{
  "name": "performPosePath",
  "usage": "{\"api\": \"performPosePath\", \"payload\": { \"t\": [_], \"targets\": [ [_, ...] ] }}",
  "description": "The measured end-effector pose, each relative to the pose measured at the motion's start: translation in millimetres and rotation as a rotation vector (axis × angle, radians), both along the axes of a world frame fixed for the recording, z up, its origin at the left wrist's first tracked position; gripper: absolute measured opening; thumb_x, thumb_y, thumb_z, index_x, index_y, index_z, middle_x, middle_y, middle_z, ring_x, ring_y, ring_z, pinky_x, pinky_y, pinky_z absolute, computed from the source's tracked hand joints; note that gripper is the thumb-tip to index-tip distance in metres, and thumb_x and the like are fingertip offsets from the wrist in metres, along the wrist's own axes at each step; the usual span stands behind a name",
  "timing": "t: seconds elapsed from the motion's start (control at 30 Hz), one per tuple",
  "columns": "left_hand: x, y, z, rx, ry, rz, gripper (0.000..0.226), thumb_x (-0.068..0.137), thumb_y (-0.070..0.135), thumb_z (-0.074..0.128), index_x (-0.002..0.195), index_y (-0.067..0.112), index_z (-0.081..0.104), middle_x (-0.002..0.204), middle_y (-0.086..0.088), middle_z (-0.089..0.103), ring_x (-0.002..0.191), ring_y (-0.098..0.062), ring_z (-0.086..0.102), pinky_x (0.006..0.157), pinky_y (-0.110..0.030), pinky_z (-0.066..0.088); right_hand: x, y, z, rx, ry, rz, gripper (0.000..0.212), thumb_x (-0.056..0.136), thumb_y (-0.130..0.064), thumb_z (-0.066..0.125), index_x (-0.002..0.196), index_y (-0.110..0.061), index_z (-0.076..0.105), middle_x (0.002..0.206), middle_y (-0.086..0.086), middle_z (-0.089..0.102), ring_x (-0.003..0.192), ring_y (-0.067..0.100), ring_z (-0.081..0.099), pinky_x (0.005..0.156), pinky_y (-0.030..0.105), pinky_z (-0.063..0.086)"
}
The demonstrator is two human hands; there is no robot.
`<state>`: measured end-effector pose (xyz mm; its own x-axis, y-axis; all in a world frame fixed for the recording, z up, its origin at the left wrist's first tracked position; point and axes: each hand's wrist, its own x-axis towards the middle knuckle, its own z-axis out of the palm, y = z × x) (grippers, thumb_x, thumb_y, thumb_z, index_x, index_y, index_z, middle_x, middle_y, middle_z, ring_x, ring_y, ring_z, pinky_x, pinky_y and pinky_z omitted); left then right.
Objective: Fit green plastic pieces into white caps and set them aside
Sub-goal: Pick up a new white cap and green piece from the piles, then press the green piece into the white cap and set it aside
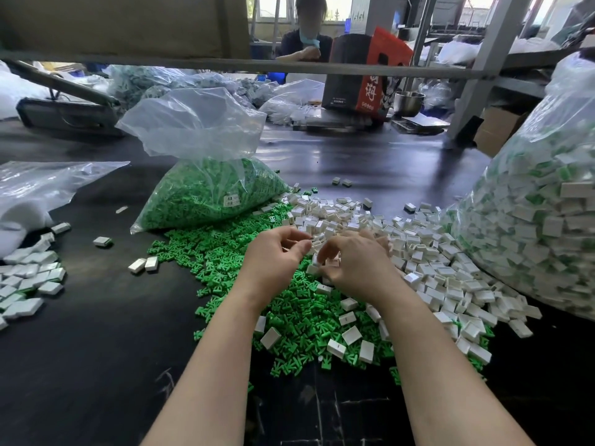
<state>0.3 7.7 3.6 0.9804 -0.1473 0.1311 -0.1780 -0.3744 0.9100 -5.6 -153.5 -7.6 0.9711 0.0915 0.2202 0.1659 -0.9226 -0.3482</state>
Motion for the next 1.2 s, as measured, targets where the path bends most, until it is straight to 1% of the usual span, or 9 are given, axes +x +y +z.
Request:
{"api": "performPosePath", "payload": {
  "t": [0.1, 0.23, 0.33, 0.43, 0.6, 0.7, 0.83, 1.03, 1.2],
  "targets": [
    [1, 4, 0, -0.034, 0.023, 0.050, 0.011, 0.094, 0.017, 0.063, 0.101, 0.017, 0.071, 0.088, -0.006, 0.069, 0.074, -0.015, 0.060, 0.067, -0.029, 0.053, 0, 0, -1, -0.074, -0.002, -0.024, 0.021, 0.088, -0.032, 0.066, 0.109, -0.027, 0.064, 0.105, -0.010, 0.064, 0.105, 0.015, 0.047, 0.092, 0.029, 0.033],
    [1, 7, -1, -0.012, 0.070, 0.037, 0.010, 0.094, 0.016, 0.062, 0.098, 0.017, 0.071, 0.090, -0.009, 0.070, 0.070, -0.014, 0.059, 0.058, -0.023, 0.049, -2, -1, -1, -0.085, -0.034, -0.048, 0.019, 0.091, -0.029, 0.064, 0.109, -0.023, 0.063, 0.103, -0.005, 0.067, 0.103, 0.017, 0.053, 0.097, 0.033, 0.040],
    [3, 6, -1, -0.048, 0.128, 0.017, 0.009, 0.094, 0.022, 0.063, 0.097, 0.019, 0.070, 0.087, -0.003, 0.072, 0.068, -0.008, 0.060, 0.051, -0.013, 0.044, -6, 4, 3, 0.093, -0.134, -0.013, 0.013, 0.088, -0.021, 0.066, 0.099, -0.026, 0.061, 0.088, -0.010, 0.064, 0.089, 0.010, 0.055, 0.093, 0.034, 0.043],
    [1, 3, 1, -0.197, 0.260, -0.076, 0.018, 0.089, 0.033, 0.065, 0.090, 0.017, 0.072, 0.080, 0.000, 0.075, 0.067, -0.007, 0.064, 0.054, -0.019, 0.047, -6, 16, 11, 0.342, -0.244, 0.063, 0.020, 0.084, -0.014, 0.072, 0.097, -0.024, 0.060, 0.085, -0.012, 0.063, 0.083, 0.007, 0.060, 0.084, 0.030, 0.046],
    [3, 14, 2, -0.442, 0.305, -0.007, 0.009, 0.088, 0.016, 0.068, 0.090, 0.009, 0.074, 0.074, -0.005, 0.075, 0.062, -0.010, 0.066, 0.055, -0.020, 0.052, -8, 22, 15, 0.539, -0.191, 0.174, 0.032, 0.081, -0.011, 0.077, 0.106, -0.017, 0.059, 0.095, -0.006, 0.067, 0.085, -0.003, 0.060, 0.075, 0.010, 0.045],
    [7, 23, 3, -0.531, 0.282, 0.123, 0.007, 0.091, 0.014, 0.065, 0.092, 0.009, 0.070, 0.076, -0.004, 0.076, 0.062, -0.008, 0.069, 0.056, -0.019, 0.054, -6, 19, 14, 0.366, -0.071, 0.177, 0.019, 0.085, -0.020, 0.074, 0.103, -0.020, 0.067, 0.093, -0.010, 0.065, 0.087, 0.003, 0.059, 0.093, 0.027, 0.048],
    [8, 27, 6, -0.634, 0.289, 0.156, 0.005, 0.091, 0.014, 0.065, 0.094, 0.011, 0.067, 0.079, -0.004, 0.077, 0.066, -0.010, 0.072, 0.055, -0.019, 0.054, -7, 28, 12, -0.003, 0.165, 0.217, 0.031, 0.085, -0.048, 0.070, 0.114, -0.037, 0.069, 0.120, -0.006, 0.065, 0.123, 0.018, 0.048, 0.111, 0.046, 0.036],
    [7, 22, 7, -0.692, 0.332, 0.115, 0.015, 0.081, 0.014, 0.071, 0.095, 0.011, 0.068, 0.080, -0.002, 0.076, 0.069, -0.009, 0.071, 0.057, -0.019, 0.054, -4, 32, 8, -0.078, 0.046, 0.190, 0.016, 0.089, -0.037, 0.069, 0.103, -0.028, 0.073, 0.102, -0.007, 0.069, 0.098, 0.012, 0.055, 0.098, 0.034, 0.044],
    [6, 24, 7, -0.748, 0.369, 0.064, 0.027, 0.062, 0.019, 0.076, 0.088, 0.011, 0.074, 0.078, -0.001, 0.075, 0.066, -0.007, 0.068, 0.057, -0.018, 0.054, -6, 27, 11, 0.402, 0.007, 0.125, 0.011, 0.090, -0.023, 0.070, 0.099, -0.018, 0.075, 0.091, -0.007, 0.073, 0.073, -0.004, 0.060, 0.072, 0.015, 0.049]
  ]
}}
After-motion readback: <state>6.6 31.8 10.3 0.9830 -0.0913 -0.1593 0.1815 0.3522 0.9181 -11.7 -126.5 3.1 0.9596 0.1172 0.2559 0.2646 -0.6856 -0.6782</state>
